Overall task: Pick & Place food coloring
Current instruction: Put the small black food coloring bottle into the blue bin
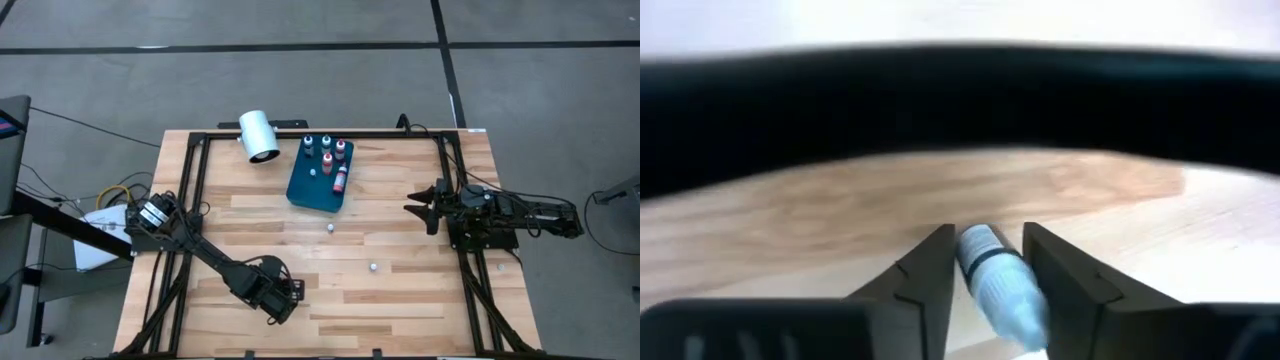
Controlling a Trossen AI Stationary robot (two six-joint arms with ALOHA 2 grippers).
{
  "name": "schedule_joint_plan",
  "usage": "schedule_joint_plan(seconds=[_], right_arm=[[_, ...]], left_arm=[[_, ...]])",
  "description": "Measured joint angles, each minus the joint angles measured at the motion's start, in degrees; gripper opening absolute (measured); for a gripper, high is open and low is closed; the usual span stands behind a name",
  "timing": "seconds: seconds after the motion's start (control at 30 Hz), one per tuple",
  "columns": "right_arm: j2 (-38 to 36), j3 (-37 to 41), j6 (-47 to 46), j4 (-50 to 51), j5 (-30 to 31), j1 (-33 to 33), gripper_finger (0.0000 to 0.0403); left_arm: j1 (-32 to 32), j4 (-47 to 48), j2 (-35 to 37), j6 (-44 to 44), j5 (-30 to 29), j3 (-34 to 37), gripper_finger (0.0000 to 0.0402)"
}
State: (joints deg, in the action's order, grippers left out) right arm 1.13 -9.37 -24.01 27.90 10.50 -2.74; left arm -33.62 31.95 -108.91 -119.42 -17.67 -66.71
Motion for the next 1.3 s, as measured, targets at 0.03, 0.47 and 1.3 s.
schedule_joint_plan(seconds=[0.03,0.47,1.3], right_arm=[[0.0,0.0,0.0,0.0,0.0,0.0,0.0207],[0.0,0.0,0.0,0.0,0.0,0.0,0.0207],[0.0,0.0,0.0,0.4,0.0,0.0,0.0207]], left_arm=[[0.1,0.4,-0.1,0.0,-0.4,-0.4,0.0102],[2.9,14.6,0.0,6.5,-5.2,-10.8,0.0079],[28.6,41.0,0.2,53.7,-17.5,-39.0,0.0076]])
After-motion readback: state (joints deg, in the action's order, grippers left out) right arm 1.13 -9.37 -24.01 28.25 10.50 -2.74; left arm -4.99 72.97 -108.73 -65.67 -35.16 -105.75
